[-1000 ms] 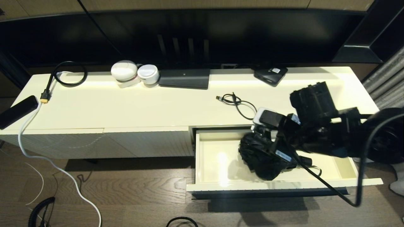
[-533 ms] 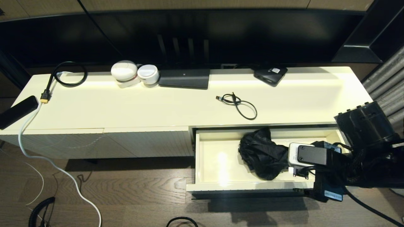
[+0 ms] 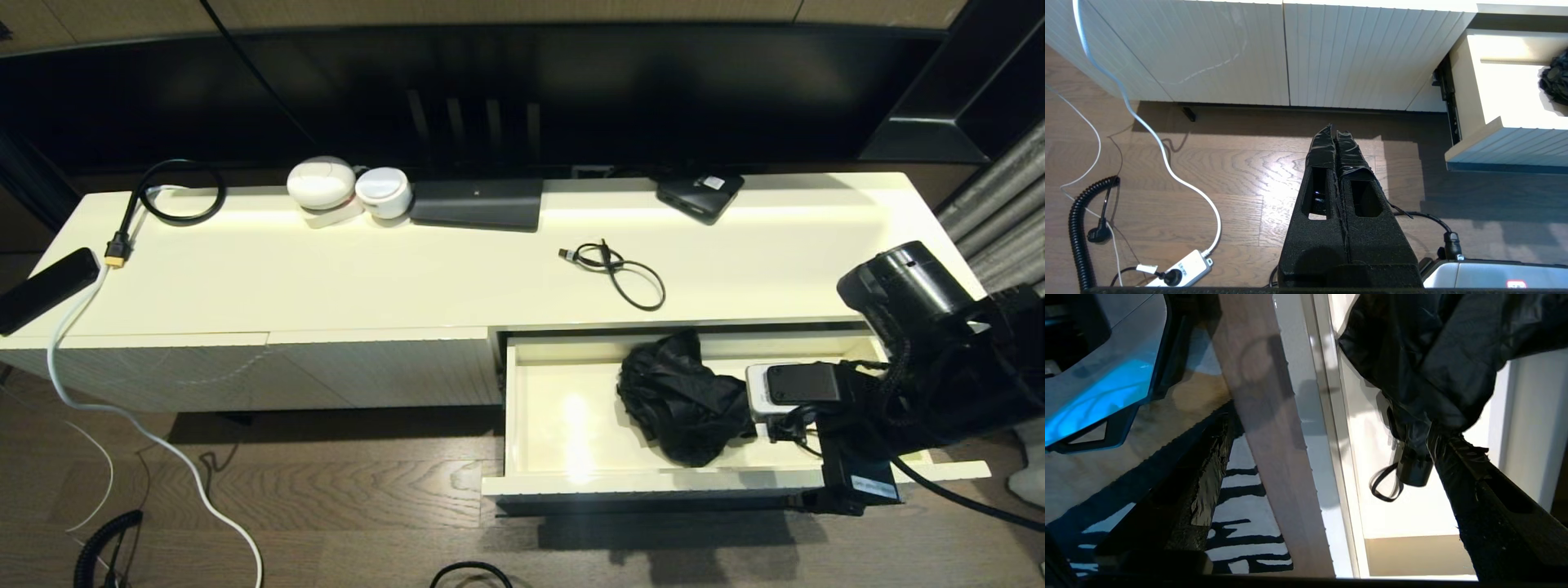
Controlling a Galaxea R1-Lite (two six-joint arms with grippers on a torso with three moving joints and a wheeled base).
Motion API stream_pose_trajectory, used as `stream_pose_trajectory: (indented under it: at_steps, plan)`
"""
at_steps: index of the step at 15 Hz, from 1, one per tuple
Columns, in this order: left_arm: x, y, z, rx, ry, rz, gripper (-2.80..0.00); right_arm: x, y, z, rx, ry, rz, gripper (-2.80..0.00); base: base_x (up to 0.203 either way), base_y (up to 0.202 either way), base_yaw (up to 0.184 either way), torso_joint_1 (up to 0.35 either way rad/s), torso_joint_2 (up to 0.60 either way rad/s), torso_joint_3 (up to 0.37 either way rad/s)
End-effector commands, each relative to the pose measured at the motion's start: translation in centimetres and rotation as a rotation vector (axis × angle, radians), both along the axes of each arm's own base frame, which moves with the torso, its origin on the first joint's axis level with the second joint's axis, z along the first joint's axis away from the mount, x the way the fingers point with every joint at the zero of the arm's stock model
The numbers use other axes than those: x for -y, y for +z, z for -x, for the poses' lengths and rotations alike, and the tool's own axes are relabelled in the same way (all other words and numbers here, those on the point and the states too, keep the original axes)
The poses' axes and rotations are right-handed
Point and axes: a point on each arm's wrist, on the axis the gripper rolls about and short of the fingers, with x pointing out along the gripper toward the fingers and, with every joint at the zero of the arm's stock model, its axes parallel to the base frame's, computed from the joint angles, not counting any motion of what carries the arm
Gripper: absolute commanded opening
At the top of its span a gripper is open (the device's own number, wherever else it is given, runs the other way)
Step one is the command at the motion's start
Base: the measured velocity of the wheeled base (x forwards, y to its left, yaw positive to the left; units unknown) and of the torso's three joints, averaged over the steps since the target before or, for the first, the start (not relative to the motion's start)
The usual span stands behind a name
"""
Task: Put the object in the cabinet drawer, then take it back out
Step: Take the umbrella out of the drawer and put it on the table
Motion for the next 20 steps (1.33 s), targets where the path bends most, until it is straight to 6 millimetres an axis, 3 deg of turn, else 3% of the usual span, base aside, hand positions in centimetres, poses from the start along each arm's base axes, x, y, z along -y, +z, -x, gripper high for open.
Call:
stream_pose_trajectory:
  at_steps: [1,9,20]
  plan:
    - [0.0,0.0,0.0,0.0,0.0,0.001,-2.8,-0.5,-1.1,-2.3,-0.053,0.007,0.015,0.0,0.0,0.0,0.0,0.0,0.0,0.0]
    - [0.0,0.0,0.0,0.0,0.0,0.001,-2.8,-2.2,-2.5,-7.7,-0.053,0.029,0.004,0.0,0.0,0.0,0.0,0.0,0.0,0.0]
    - [0.0,0.0,0.0,-0.001,0.002,0.001,-2.8,-1.3,-3.0,-9.9,0.036,0.076,0.047,0.0,0.0,0.0,0.0,0.0,0.0,0.0]
